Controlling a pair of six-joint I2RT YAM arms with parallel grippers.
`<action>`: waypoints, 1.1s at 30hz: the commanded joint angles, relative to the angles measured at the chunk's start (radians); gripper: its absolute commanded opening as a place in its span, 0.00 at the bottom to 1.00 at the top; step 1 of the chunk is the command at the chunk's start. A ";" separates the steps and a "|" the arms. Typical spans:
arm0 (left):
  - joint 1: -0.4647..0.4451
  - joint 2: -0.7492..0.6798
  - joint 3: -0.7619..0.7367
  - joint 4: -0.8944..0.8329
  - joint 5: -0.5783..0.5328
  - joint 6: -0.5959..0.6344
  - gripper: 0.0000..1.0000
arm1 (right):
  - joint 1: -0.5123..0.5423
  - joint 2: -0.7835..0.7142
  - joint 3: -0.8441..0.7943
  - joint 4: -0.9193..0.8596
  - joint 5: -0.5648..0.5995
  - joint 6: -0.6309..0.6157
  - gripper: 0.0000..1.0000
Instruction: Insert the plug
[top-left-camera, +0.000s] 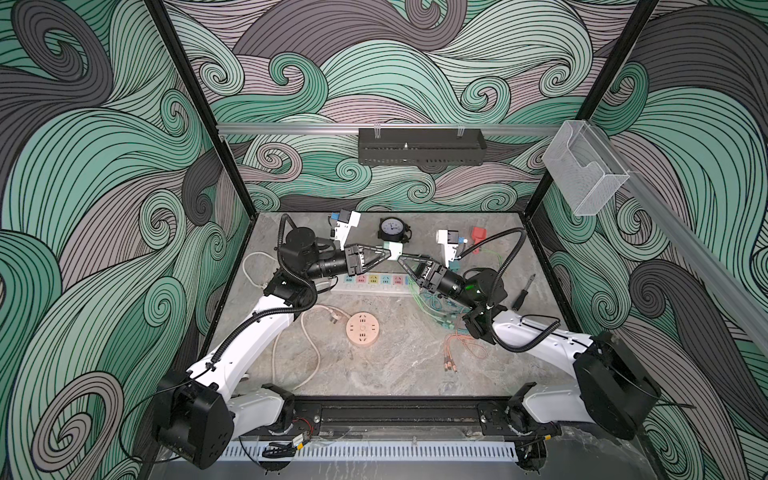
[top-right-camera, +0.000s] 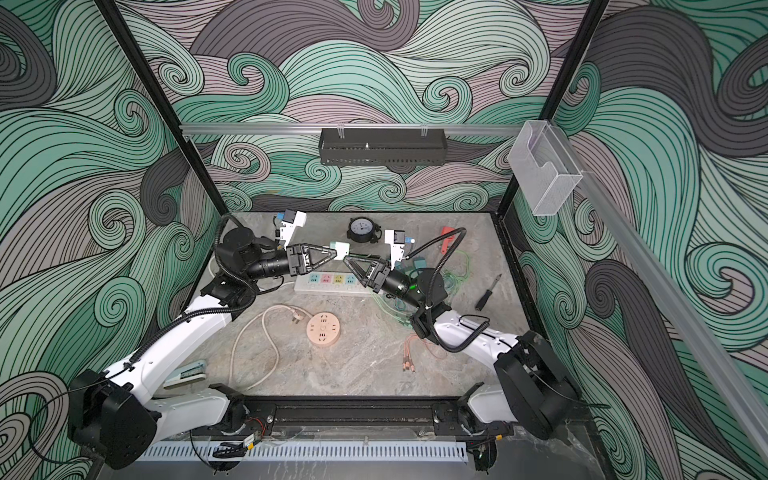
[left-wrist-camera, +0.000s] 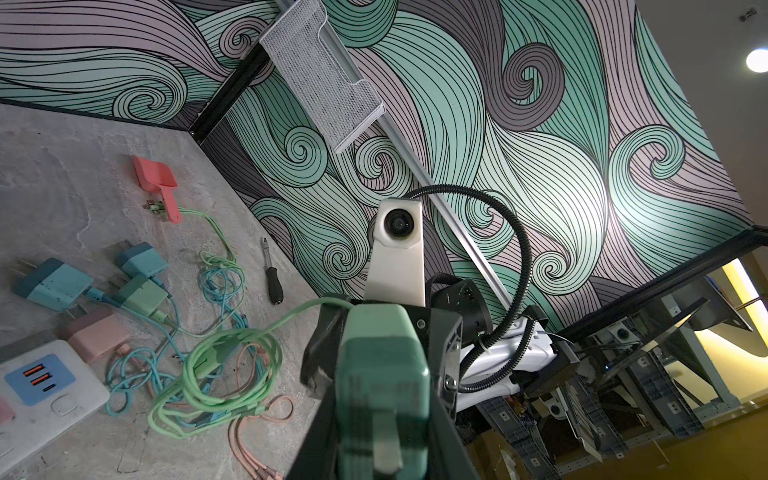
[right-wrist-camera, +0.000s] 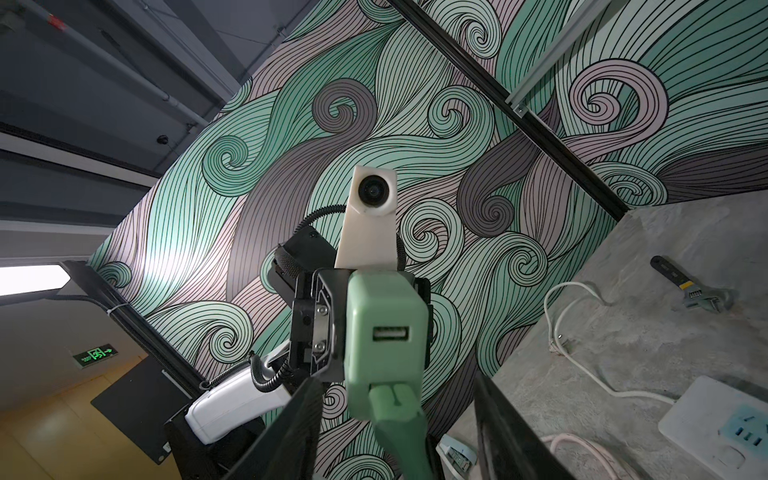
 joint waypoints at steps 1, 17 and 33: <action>-0.008 -0.025 -0.009 0.076 0.015 -0.023 0.00 | -0.004 -0.001 0.035 0.070 -0.021 0.011 0.56; -0.021 -0.035 -0.031 0.101 0.020 -0.020 0.00 | 0.008 0.023 0.079 0.066 -0.050 0.029 0.42; -0.026 -0.038 -0.033 0.065 0.016 0.004 0.00 | 0.016 0.018 0.088 0.055 -0.055 0.013 0.22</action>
